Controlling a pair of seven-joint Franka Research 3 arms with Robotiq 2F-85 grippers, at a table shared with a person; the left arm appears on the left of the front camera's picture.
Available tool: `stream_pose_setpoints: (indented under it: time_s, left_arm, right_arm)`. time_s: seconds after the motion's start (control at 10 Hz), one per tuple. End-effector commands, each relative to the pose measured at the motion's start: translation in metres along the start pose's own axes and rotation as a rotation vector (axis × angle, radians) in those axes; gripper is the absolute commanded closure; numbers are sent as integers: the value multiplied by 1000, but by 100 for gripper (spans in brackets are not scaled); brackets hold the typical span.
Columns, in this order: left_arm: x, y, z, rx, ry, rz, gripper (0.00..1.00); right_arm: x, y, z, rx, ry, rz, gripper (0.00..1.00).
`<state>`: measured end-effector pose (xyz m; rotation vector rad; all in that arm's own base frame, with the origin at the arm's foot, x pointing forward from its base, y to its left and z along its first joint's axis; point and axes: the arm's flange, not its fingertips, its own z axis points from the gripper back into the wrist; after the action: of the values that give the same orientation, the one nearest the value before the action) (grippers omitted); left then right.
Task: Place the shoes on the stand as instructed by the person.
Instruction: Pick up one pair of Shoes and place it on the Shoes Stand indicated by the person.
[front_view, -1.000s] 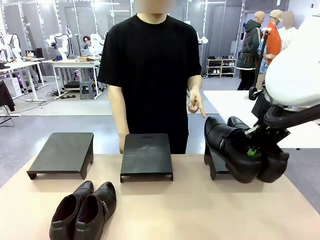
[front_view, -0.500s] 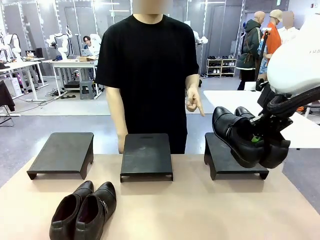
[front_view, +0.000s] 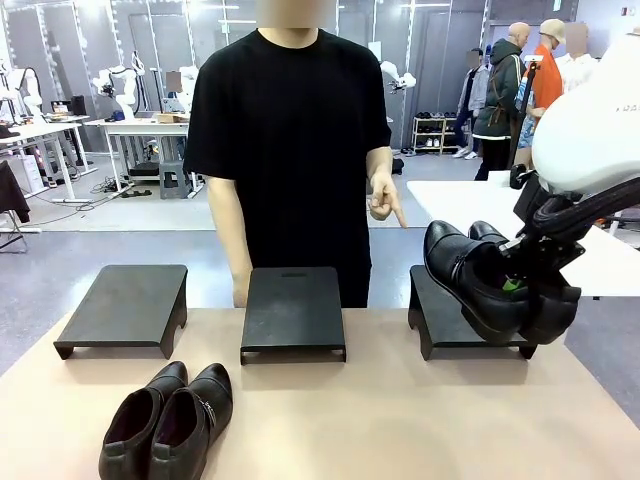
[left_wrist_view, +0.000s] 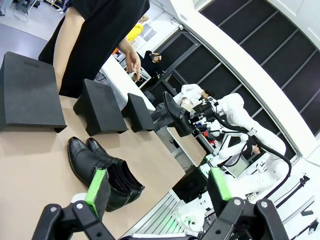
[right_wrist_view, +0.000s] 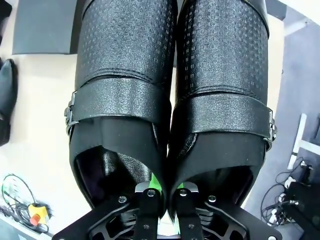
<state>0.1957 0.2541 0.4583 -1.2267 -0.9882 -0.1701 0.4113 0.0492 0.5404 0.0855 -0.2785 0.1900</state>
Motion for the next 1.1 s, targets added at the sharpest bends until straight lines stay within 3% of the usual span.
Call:
stream_pose_setpoints:
  time_s: [0.0,0.4,1.0]
  left_arm:
    - [1,-1,1,-13,-4,-8,0]
    - [1,-1,1,-13,-4,-8,0]
    - [1,-1,1,-13,-4,-8,0]
  right_arm:
    - [0,0,0,0,-1,0,93]
    - [61,-24,-25,-32,-6,-5,93]
    - [113,-50,-86,-52,-50,-21,93]
